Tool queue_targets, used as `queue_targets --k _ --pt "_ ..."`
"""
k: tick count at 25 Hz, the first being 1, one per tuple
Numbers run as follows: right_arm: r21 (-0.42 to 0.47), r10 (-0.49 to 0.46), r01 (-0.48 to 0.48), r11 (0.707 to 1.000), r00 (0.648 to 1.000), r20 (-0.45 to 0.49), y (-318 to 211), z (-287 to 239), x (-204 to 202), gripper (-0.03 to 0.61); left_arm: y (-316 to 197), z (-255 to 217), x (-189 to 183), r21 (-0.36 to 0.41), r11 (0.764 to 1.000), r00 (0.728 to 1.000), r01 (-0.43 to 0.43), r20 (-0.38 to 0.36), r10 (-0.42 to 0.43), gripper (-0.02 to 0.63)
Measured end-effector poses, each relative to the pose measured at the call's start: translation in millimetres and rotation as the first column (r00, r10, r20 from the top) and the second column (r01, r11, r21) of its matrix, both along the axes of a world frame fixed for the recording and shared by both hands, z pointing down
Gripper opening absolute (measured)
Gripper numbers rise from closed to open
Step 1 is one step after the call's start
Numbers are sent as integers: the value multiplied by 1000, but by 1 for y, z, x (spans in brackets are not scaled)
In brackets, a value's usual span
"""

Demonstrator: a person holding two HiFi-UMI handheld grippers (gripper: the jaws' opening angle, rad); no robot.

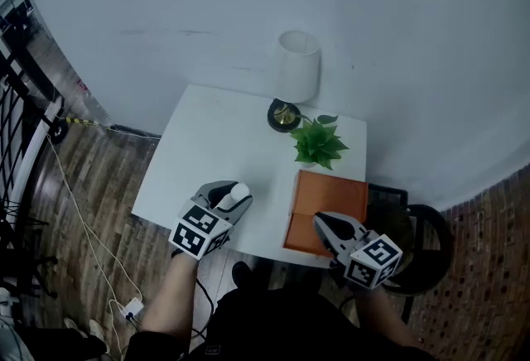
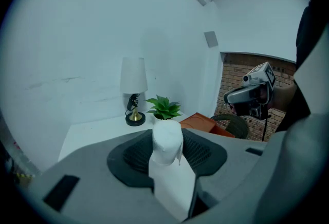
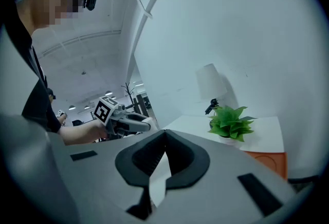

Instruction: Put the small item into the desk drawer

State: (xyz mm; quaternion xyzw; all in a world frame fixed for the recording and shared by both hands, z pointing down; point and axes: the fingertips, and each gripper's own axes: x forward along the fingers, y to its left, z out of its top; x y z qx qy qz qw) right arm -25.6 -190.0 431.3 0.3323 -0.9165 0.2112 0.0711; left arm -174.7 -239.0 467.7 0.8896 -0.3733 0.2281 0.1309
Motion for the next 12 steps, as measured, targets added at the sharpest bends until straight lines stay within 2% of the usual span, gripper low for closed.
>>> queue_targets --k 12 --pt "16 -27 26 1000 999 42 12 -3 113 3 26 -26 102 16 998 998 61 18 -61 178"
